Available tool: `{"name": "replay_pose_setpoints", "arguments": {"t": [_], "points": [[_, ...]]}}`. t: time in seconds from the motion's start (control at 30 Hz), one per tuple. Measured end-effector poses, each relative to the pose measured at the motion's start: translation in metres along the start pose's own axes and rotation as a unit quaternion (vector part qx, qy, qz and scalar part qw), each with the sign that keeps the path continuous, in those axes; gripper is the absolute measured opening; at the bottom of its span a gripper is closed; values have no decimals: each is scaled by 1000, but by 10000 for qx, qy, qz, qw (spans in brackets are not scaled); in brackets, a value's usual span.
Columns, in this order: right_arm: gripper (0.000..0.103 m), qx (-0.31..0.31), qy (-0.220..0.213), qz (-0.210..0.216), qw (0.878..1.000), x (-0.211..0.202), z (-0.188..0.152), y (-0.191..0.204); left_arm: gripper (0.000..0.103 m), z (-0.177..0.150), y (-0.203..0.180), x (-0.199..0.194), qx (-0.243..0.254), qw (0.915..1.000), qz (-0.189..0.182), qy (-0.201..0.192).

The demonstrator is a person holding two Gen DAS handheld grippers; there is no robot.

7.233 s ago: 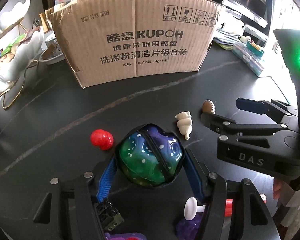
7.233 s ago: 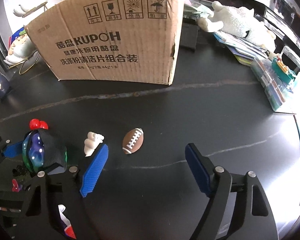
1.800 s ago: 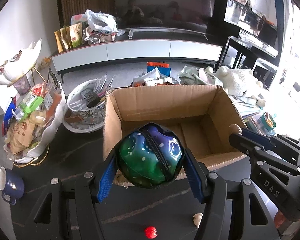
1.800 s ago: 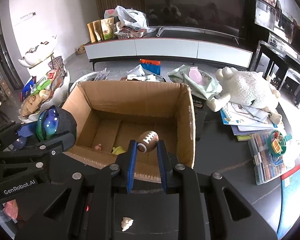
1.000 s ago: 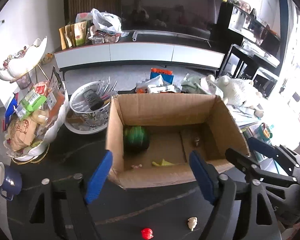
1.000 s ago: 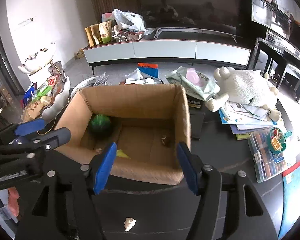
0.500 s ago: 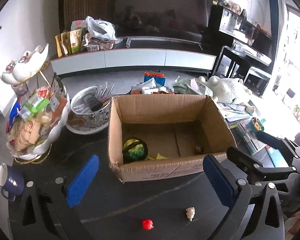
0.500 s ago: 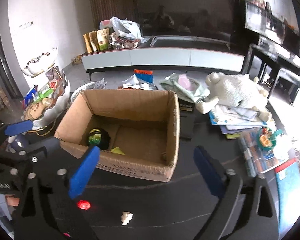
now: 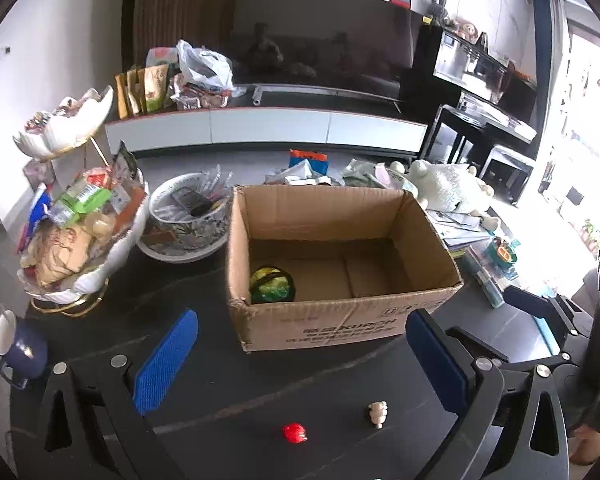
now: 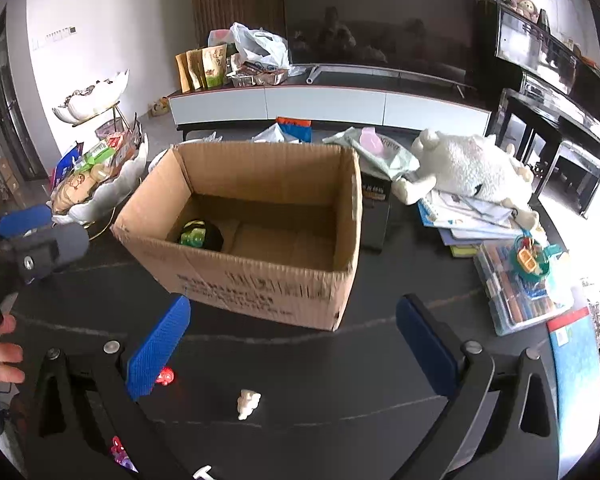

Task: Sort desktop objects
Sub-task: 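Withdraw both open grippers from the box back over the table toys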

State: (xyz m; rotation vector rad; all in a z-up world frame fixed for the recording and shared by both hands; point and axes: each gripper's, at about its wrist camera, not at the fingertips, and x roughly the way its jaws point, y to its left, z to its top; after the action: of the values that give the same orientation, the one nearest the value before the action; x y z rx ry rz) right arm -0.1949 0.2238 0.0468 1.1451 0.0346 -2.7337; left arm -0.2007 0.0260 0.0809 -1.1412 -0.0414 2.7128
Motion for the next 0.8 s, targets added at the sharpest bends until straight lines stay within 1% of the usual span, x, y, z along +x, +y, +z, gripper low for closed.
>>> {"name": "replay_pose_setpoints", "arguments": {"t": [0.07,0.23,0.37,0.57,0.67,0.8], "points": [[102,37,15,23,10000,-1,-4,-1,103,-4,0,-1,17,10000,13,18],[102,18,80,73,9999,-4,-16,2,103,-18,1,-3,-80,9997,-213,133],[102,-172,180,15,9997,-5,-29,10,103,-30,3,-8,-124,9997,-144,133],[102,-125,297,130,9994,-3,-52,12,103,-46,10,-16,-170,9997,-87,171],[102,-109,263,157,9995,-5,-59,13,103,-57,11,-16,-139,9995,-59,271],[102,-130,266,203,9994,-8,-69,17,103,-72,15,-16,-233,9990,-82,383]]}}
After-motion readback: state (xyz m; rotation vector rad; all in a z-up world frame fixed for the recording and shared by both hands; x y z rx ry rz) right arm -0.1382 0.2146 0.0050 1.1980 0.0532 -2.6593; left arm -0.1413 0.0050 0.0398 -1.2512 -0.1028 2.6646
